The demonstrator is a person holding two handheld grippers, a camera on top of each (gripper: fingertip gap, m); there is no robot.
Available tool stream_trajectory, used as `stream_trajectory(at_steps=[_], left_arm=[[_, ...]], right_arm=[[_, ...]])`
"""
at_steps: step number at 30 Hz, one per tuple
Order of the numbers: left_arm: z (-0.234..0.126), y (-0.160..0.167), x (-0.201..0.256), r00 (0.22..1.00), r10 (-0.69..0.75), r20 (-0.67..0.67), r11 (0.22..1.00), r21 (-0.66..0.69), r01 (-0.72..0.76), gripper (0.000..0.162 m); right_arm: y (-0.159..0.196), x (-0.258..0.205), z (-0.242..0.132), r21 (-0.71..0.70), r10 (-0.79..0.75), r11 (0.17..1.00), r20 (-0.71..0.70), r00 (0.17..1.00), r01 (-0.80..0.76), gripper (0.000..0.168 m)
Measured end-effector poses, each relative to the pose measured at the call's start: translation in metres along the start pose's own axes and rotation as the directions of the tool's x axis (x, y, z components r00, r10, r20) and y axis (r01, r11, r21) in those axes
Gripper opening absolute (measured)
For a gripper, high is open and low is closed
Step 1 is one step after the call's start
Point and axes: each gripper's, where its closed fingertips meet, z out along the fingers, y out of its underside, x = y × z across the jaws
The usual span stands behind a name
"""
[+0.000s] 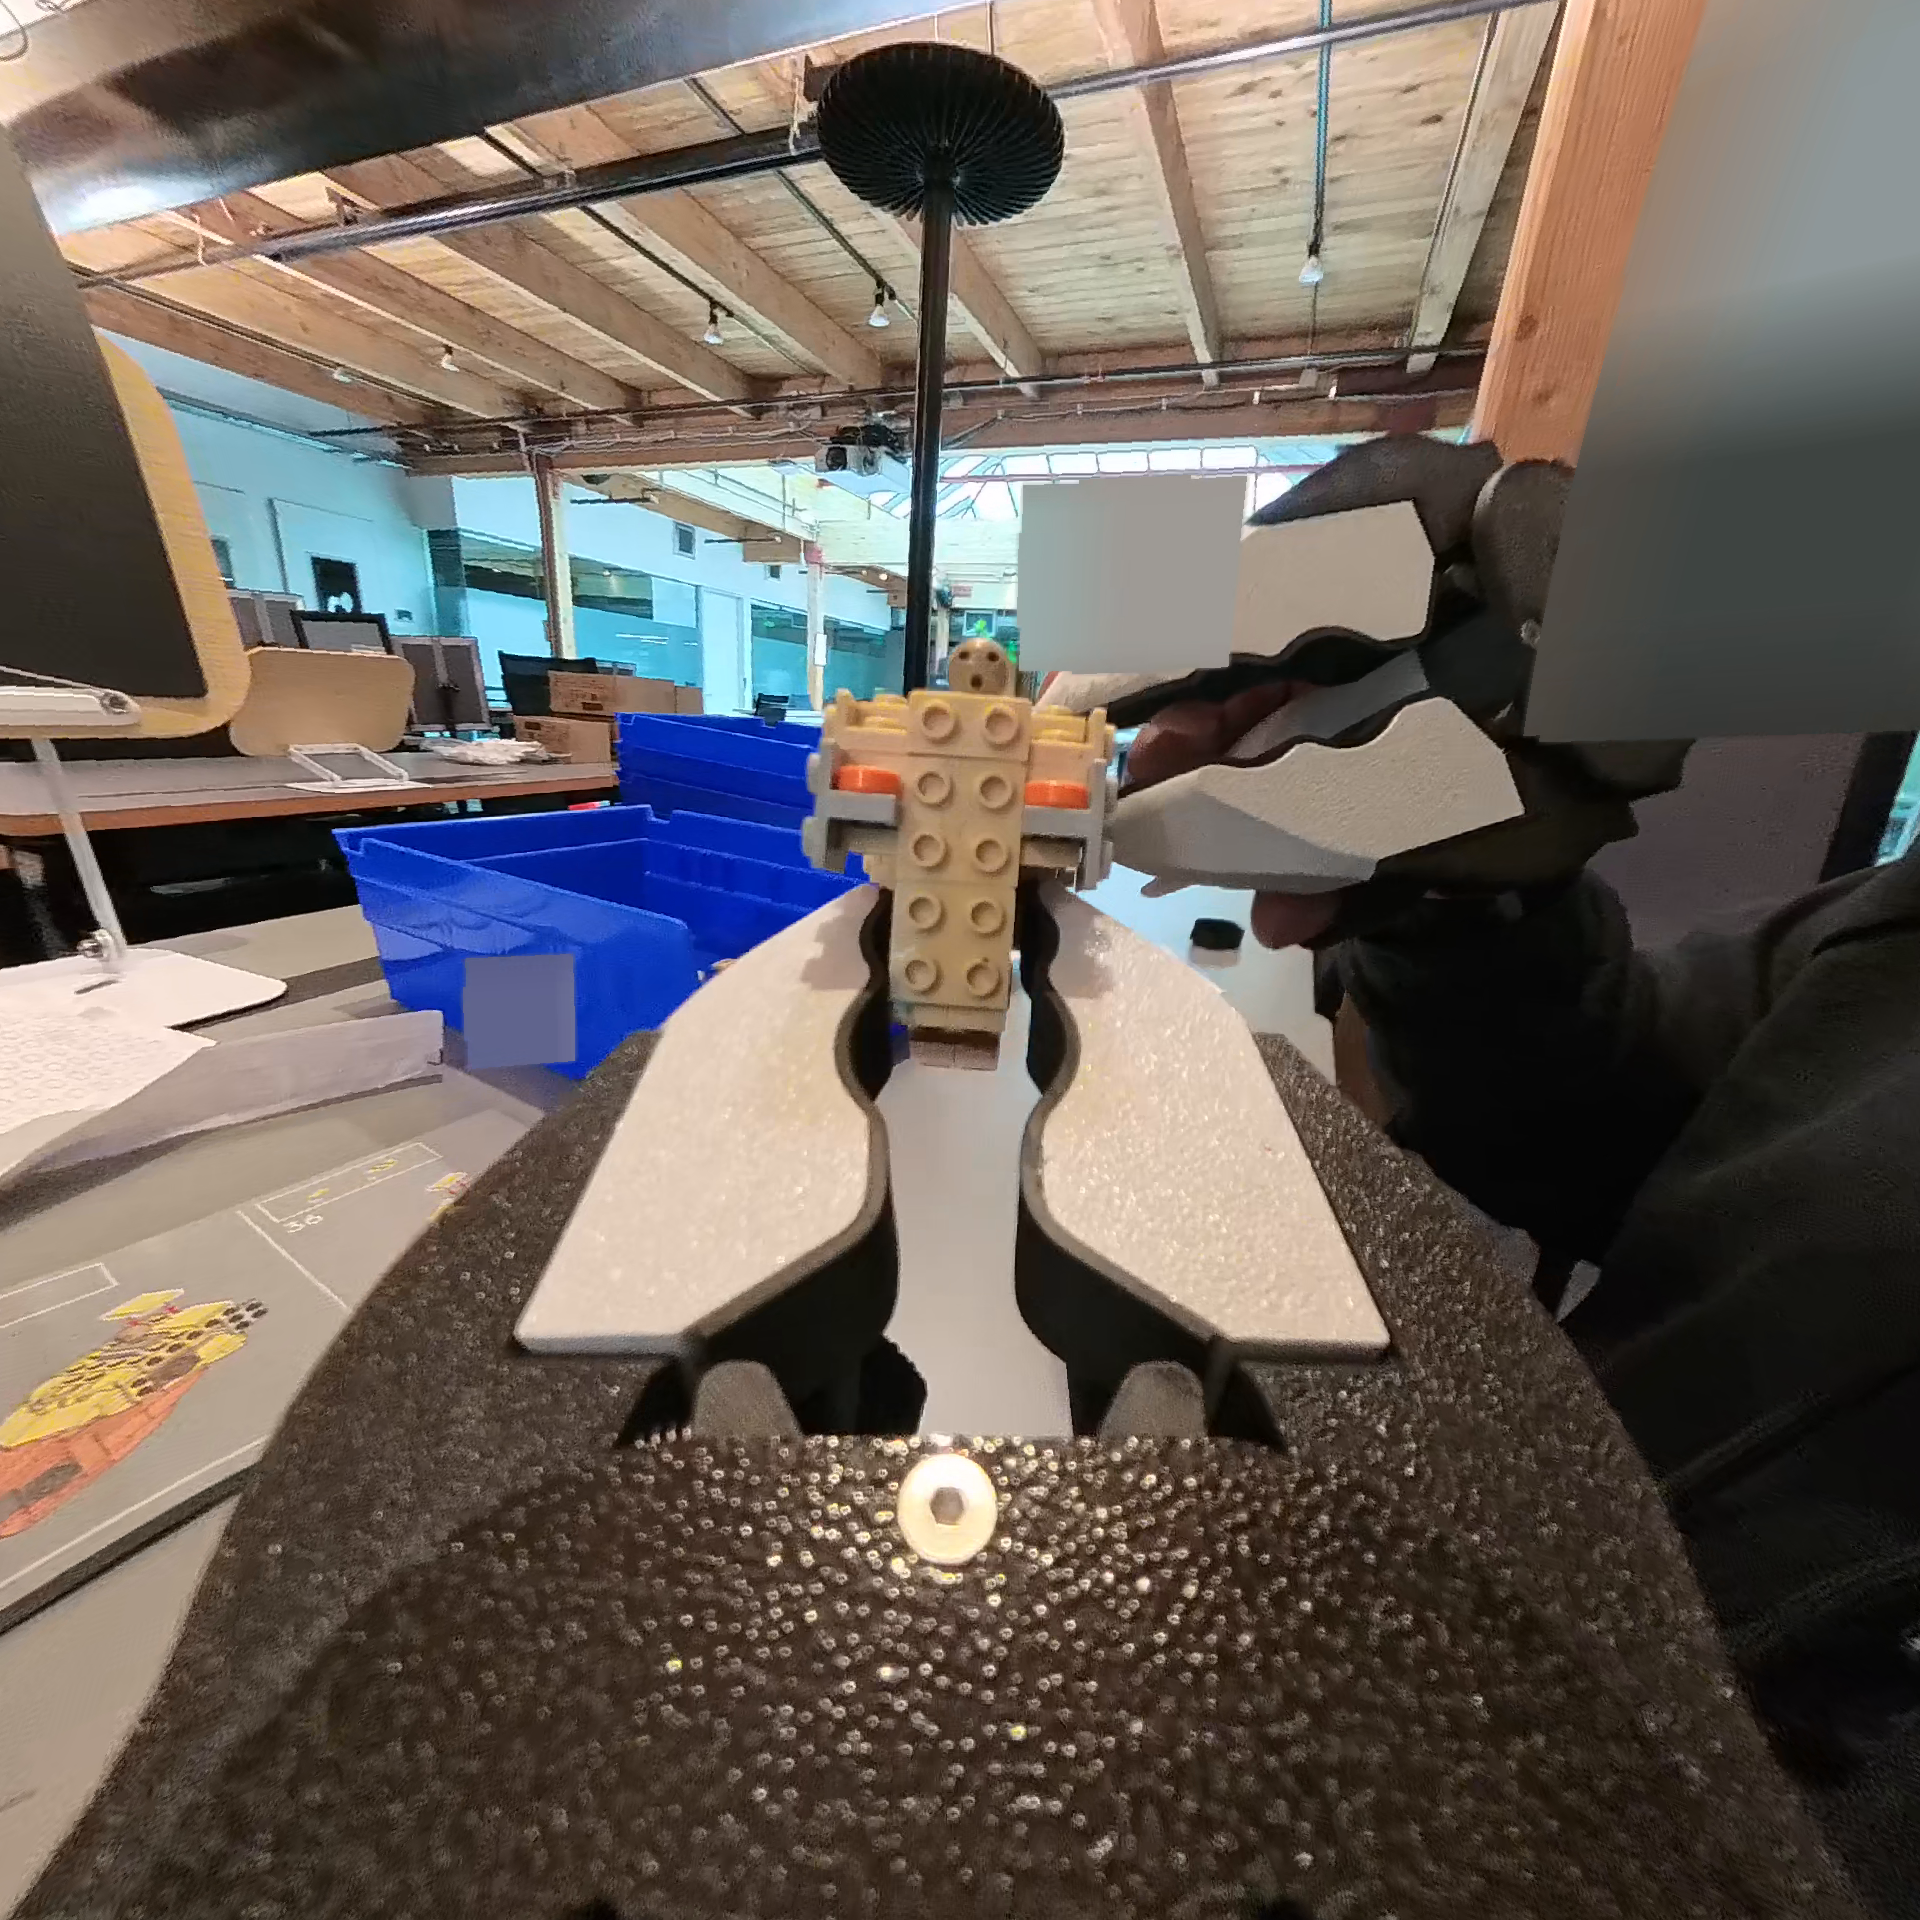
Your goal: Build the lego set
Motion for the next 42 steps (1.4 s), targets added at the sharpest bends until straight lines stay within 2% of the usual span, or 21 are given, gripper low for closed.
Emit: stream_trajectory(at_steps=[20,24,27,31,38,42], left_arm=[[0.002,0.01,0.003,0.995,0.096,0.015,0.993,-0.063,-0.095,0.022],[0.002,0.007,-0.002,0.993,0.101,0.064,0.995,-0.034,-0.099,0.022],[0.001,0.003,-0.007,0.981,0.151,0.125,0.988,-0.042,-0.147,0.022],[0.0,0.002,-0.009,0.96,0.219,0.176,0.975,-0.08,-0.208,0.021],[0.002,0.005,-0.004,0.905,0.373,0.203,0.925,-0.156,-0.346,0.021],[0.003,0.002,-0.002,0.894,0.398,0.207,0.915,-0.16,-0.371,0.021]], right_arm=[[0.005,-0.01,-0.004,-0.005,-0.006,1.0,0.097,0.995,0.006,0.009],[0.007,-0.007,0.0,-0.003,-0.042,0.999,0.026,0.999,0.042,0.011],[0.003,-0.011,-0.001,0.022,-0.06,0.998,0.002,0.998,0.059,0.021],[-0.006,-0.007,-0.002,0.048,-0.089,0.994,-0.083,0.993,0.093,0.022],[-0.006,-0.01,0.001,0.041,-0.105,0.993,-0.098,0.99,0.109,0.021],[-0.008,-0.006,-0.002,0.057,-0.111,0.991,-0.129,0.985,0.119,0.016]])
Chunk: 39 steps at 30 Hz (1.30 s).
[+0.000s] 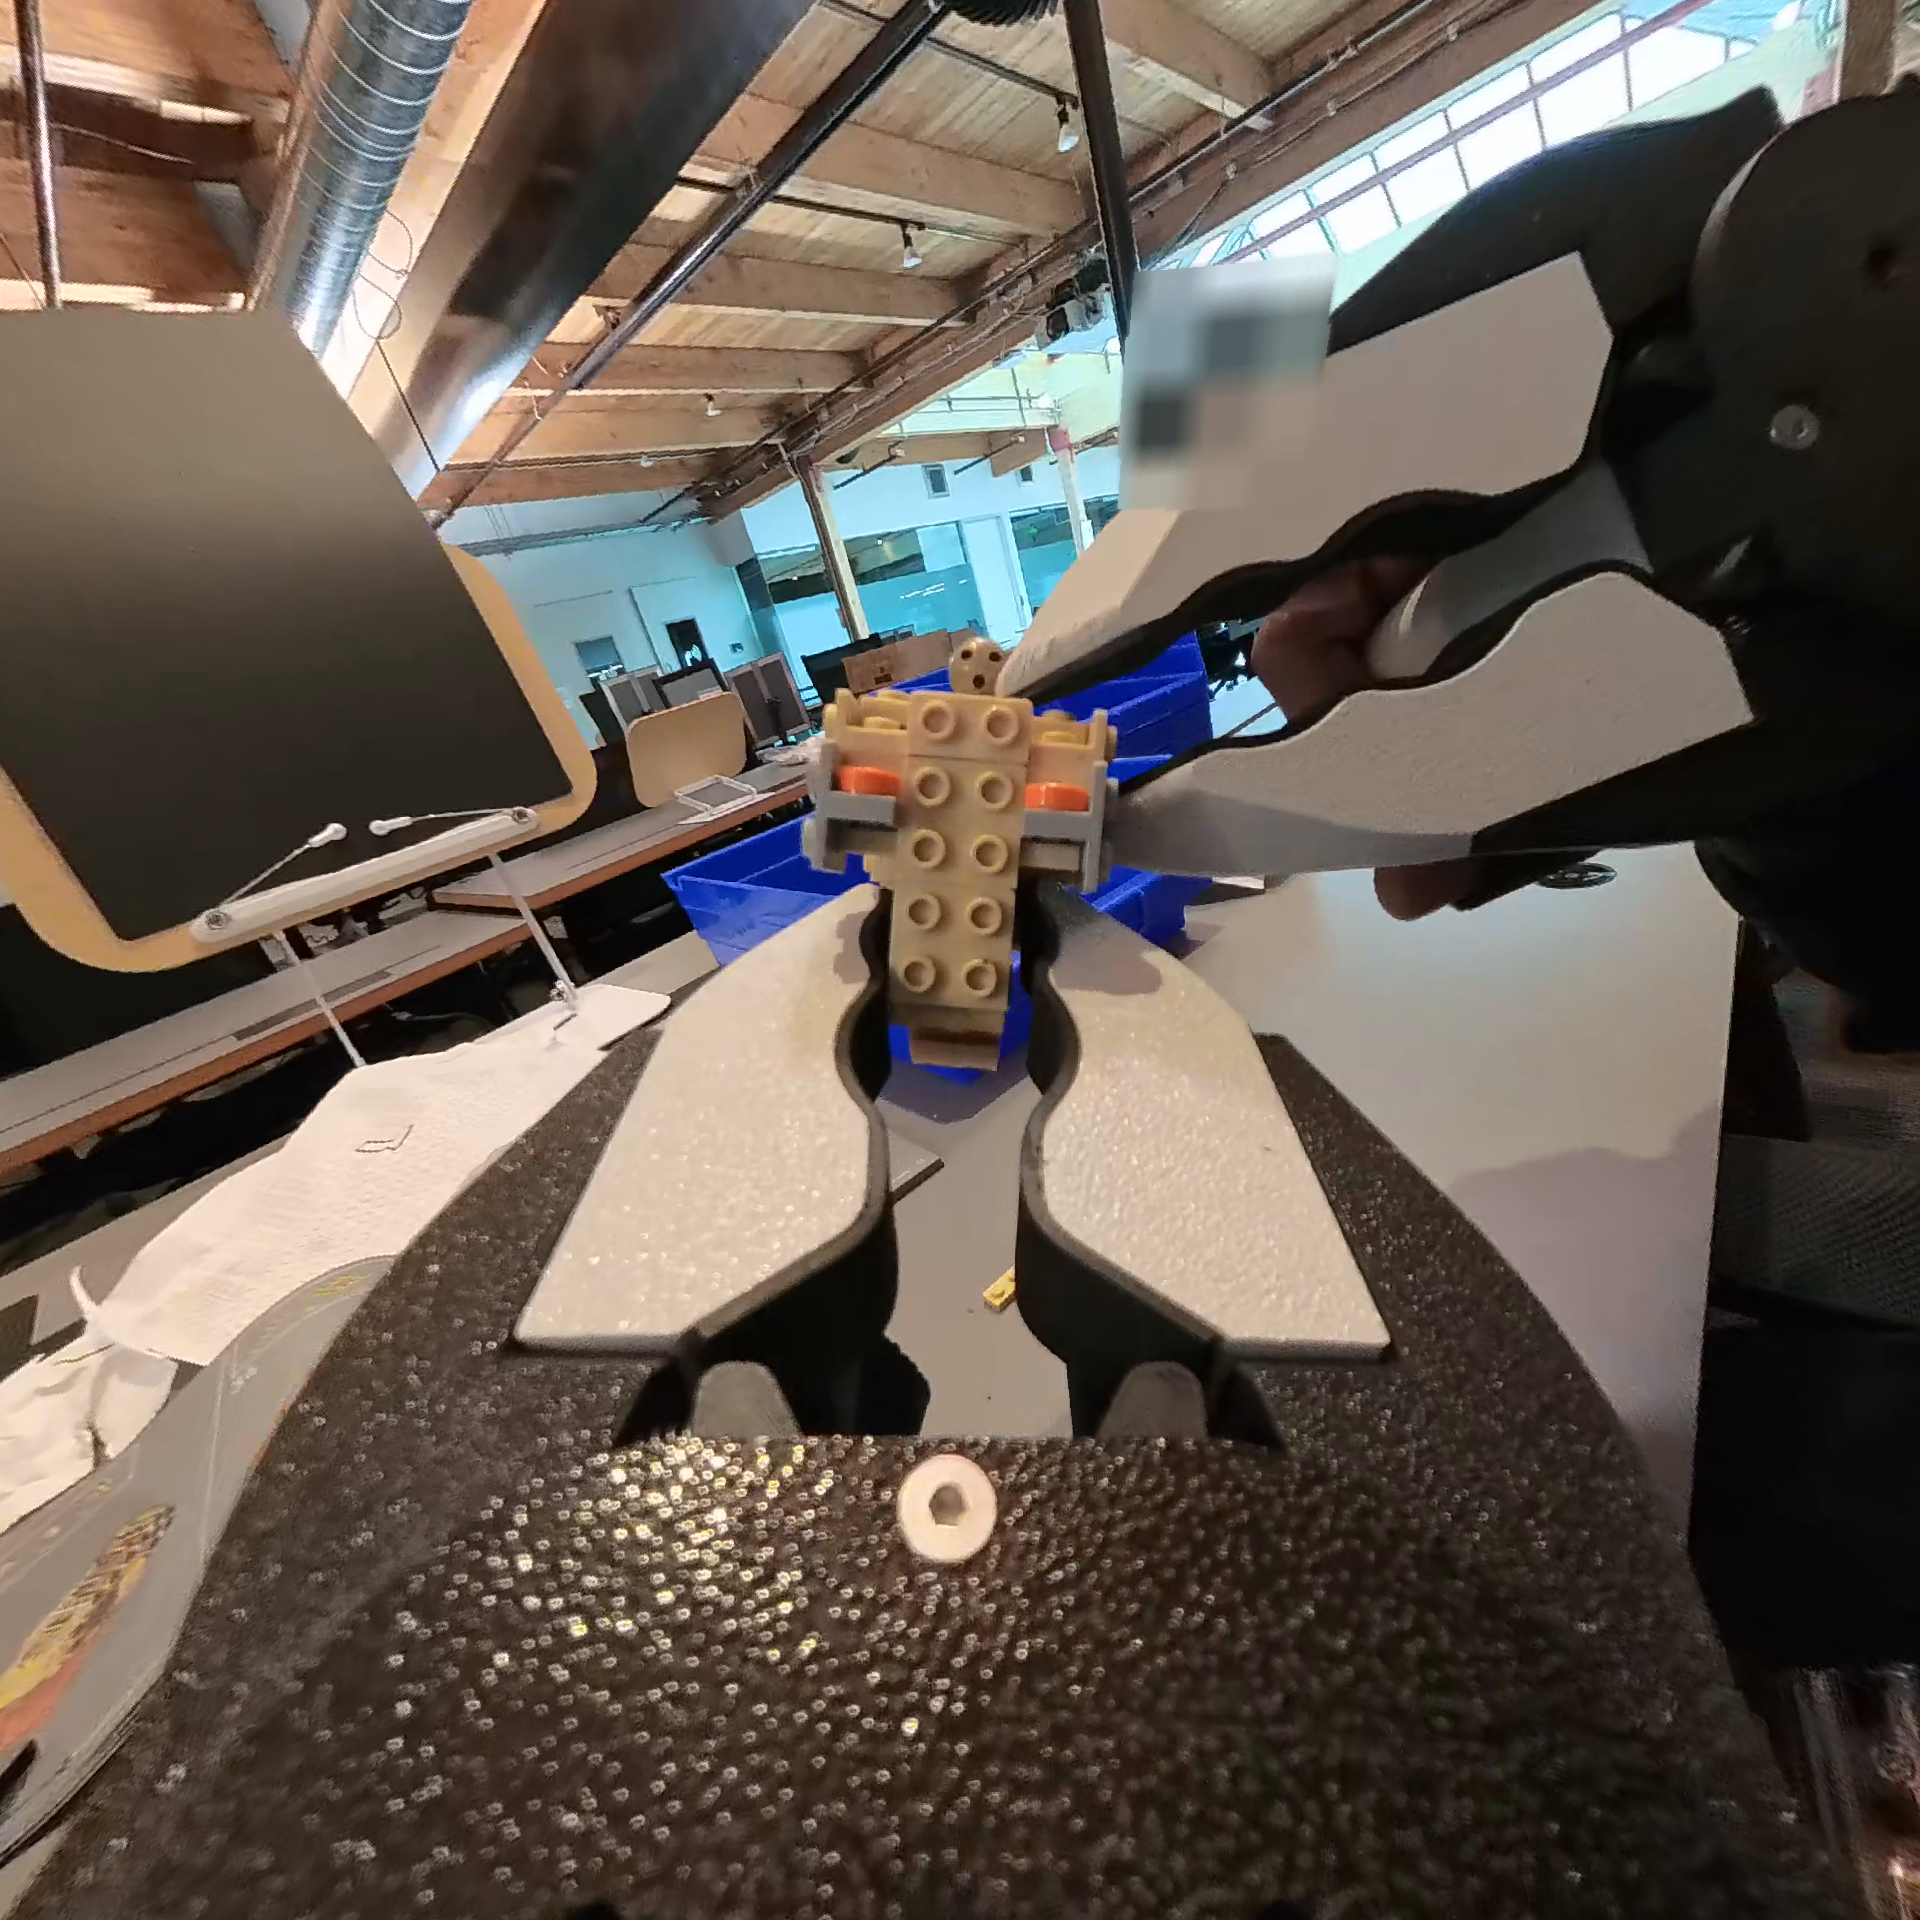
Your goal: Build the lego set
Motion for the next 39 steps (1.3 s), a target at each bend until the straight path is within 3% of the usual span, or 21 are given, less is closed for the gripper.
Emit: stream_trajectory(at_steps=[12,35,39], left_arm=[[-0.0007,-0.0016,-0.001,1.0,0.011,0.021,1.0,-0.017,-0.011,0.021],[-0.0024,-0.0041,0.0022,0.995,0.1,0.031,0.995,-0.028,-0.099,0.021],[0.0011,0.0025,0.0006,0.999,0.05,0.002,0.998,-0.026,-0.05,0.021]], right_arm=[[-0.0027,0.0009,-0.0024,0.015,-0.063,0.998,-0.07,0.996,0.065,0.013],[-0.0076,-0.0004,-0.0075,0.028,-0.078,0.996,-0.041,0.996,0.08,0.011],[-0.0001,-0.0033,-0.0051,0.04,0.021,0.999,-0.022,1.0,-0.02,0.014]])
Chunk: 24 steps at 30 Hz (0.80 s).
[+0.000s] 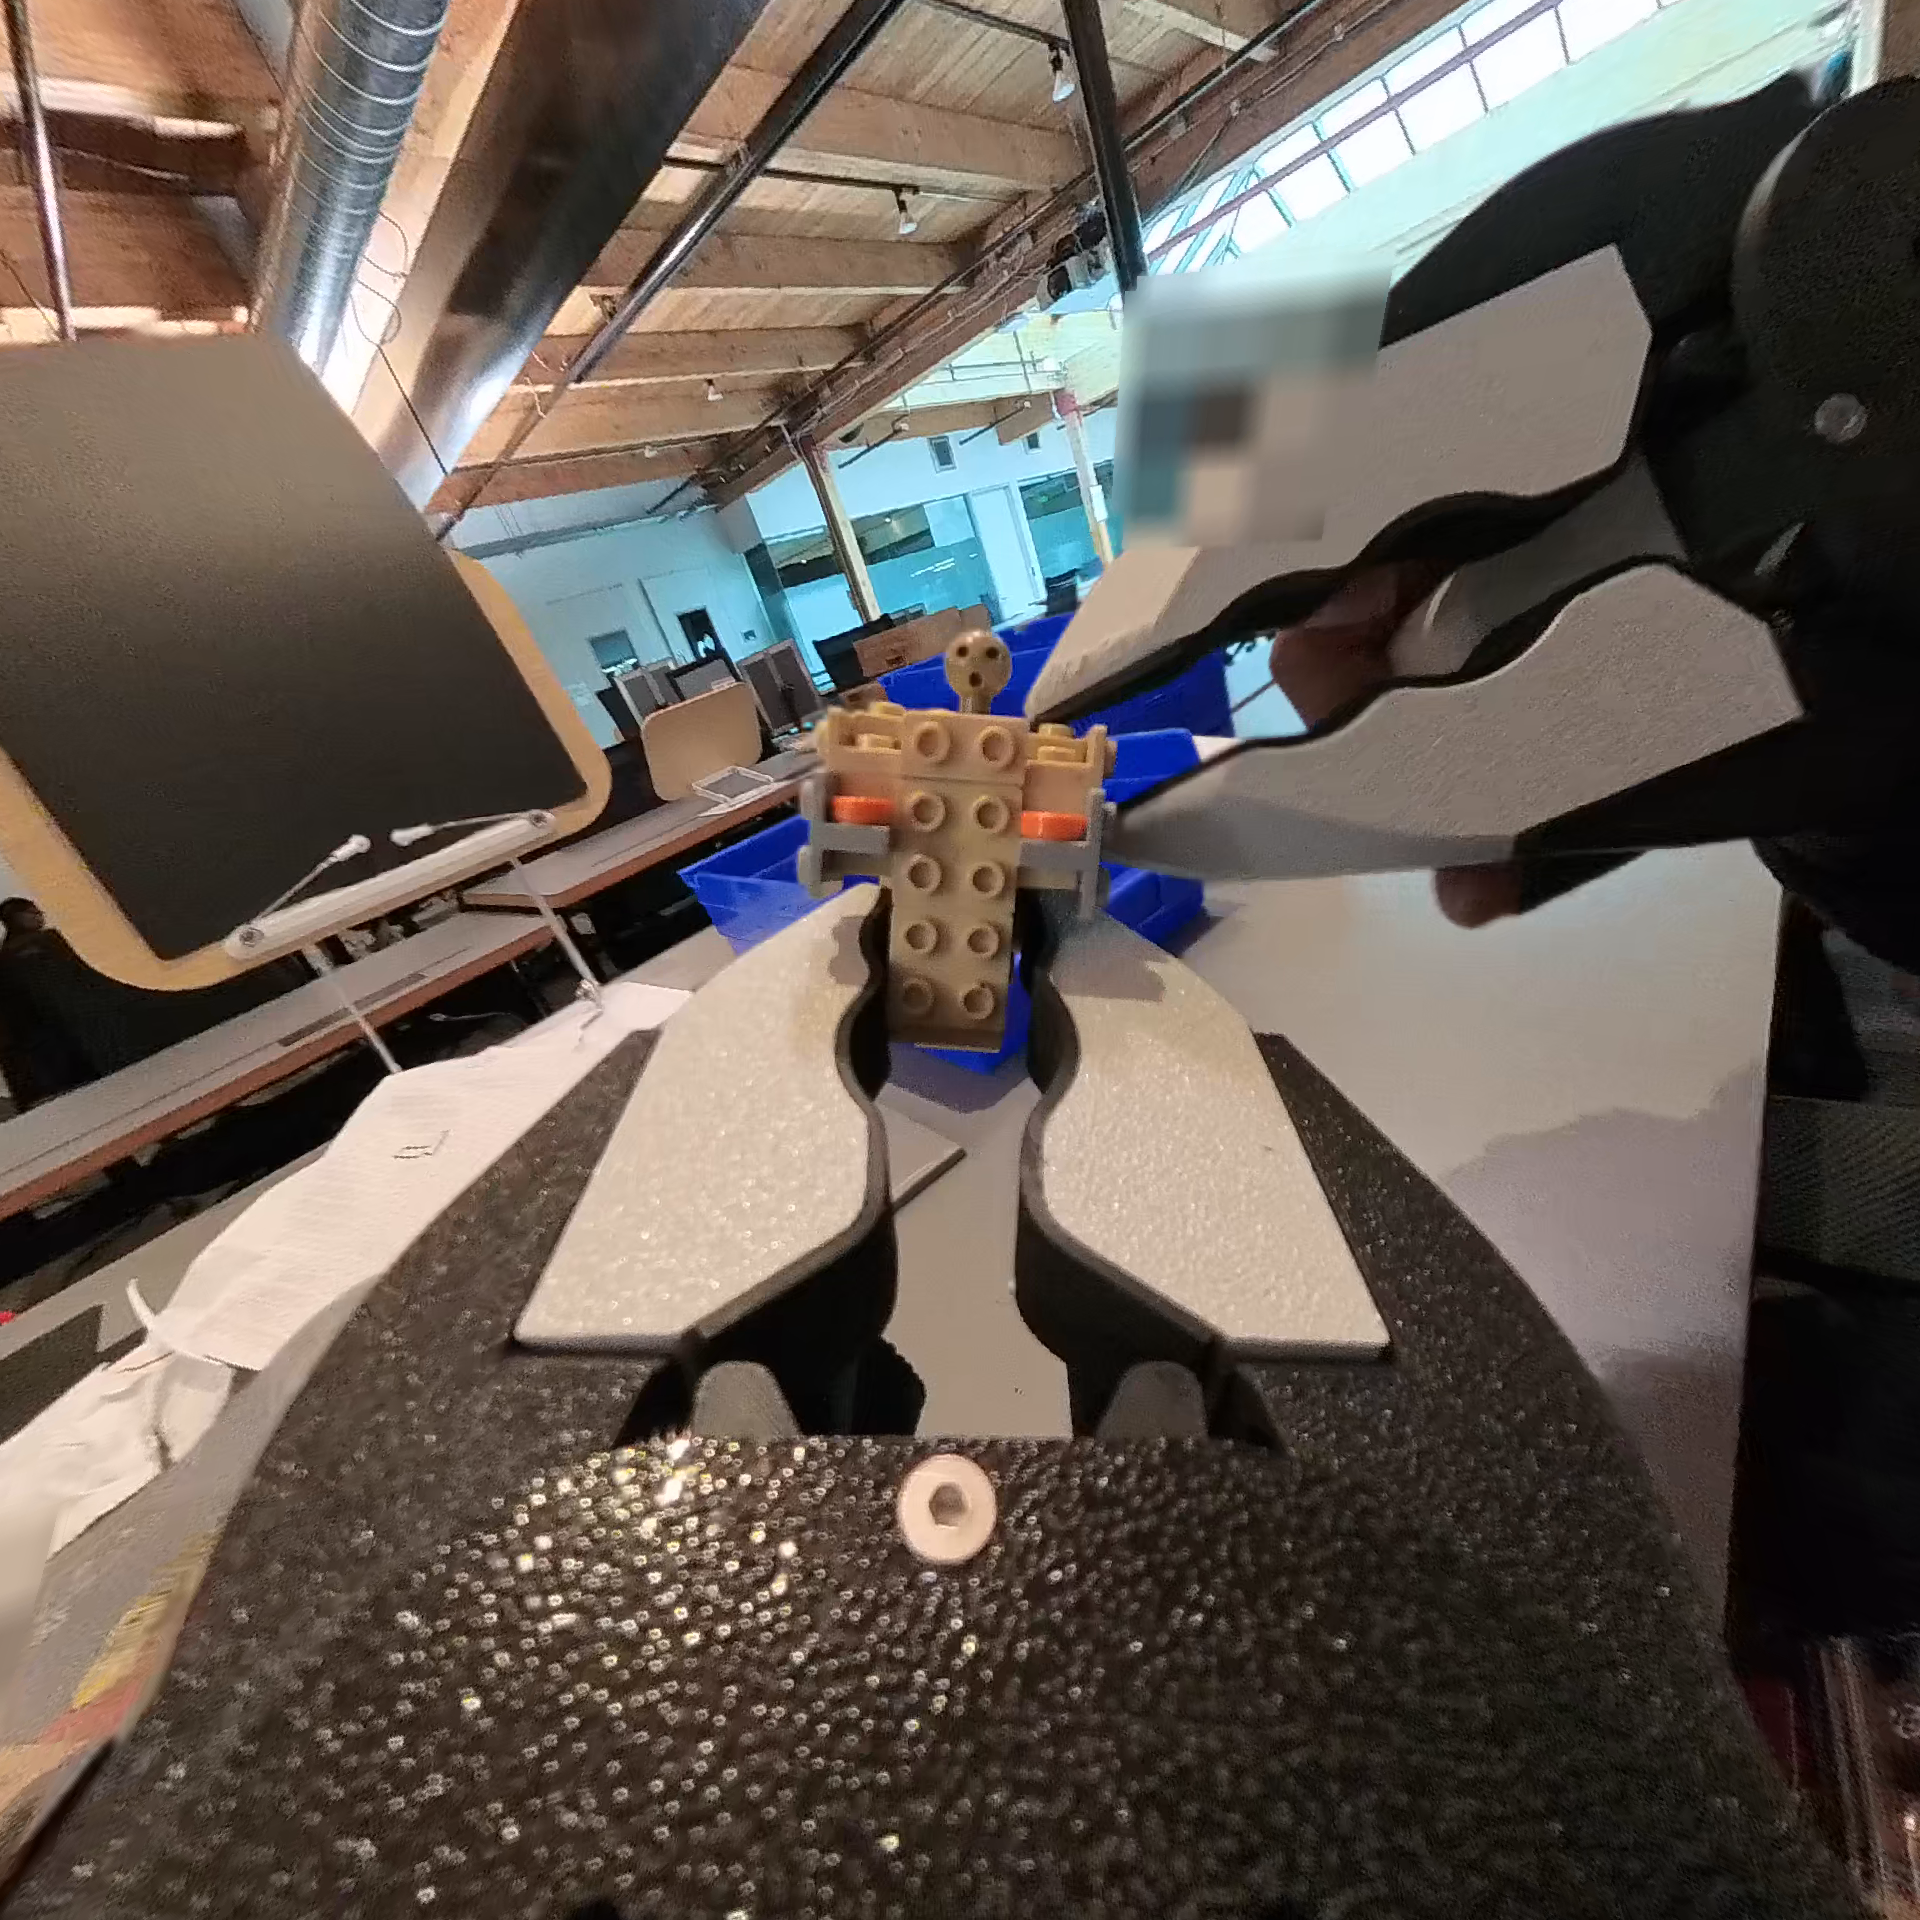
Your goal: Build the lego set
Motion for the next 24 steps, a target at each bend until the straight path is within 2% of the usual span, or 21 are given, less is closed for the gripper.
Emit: stream_trajectory(at_steps=[3,6,9,12,14,17,21,24], left_arm=[[0.003,0.01,-0.004,0.998,-0.038,-0.049,0.999,-0.018,0.037,0.022],[0.003,0.016,-0.009,0.985,-0.066,-0.161,0.998,-0.03,0.062,0.022],[0.002,0.021,-0.009,0.943,-0.043,-0.331,0.998,-0.048,0.029,0.022],[-0.003,0.029,-0.003,0.838,-0.012,-0.546,0.997,-0.071,-0.032,0.022],[-0.007,0.034,-0.002,0.759,0.007,-0.651,0.996,-0.063,-0.063,0.022],[-0.011,0.039,-0.004,0.652,0.046,-0.757,0.996,-0.015,-0.088,0.022],[-0.003,0.056,-0.009,0.58,0.047,-0.813,0.99,-0.041,-0.138,0.022],[0.001,0.066,-0.01,0.57,0.041,-0.821,0.987,-0.057,-0.153,0.022]], right_arm=[[0.011,-0.009,-0.001,0.013,0.166,0.986,0.096,0.981,-0.168,0.021],[0.023,-0.008,-0.005,0.033,0.395,0.911,0.21,0.894,-0.41,0.022],[0.038,-0.001,-0.003,-0.005,0.603,0.768,0.341,0.721,-0.64,0.022],[0.053,0.0,0.005,-0.115,0.729,0.607,0.475,0.493,-0.787,0.026],[0.055,-0.005,0.009,-0.201,0.759,0.498,0.572,0.311,-0.844,0.028],[0.057,-0.013,0.015,-0.276,0.739,0.393,0.663,0.123,-0.877,0.027],[0.068,-0.016,0.03,-0.327,0.744,0.296,0.668,0.002,-0.898,0.022],[0.073,-0.019,0.031,-0.342,0.747,0.29,0.665,-0.012,-0.894,0.019]])
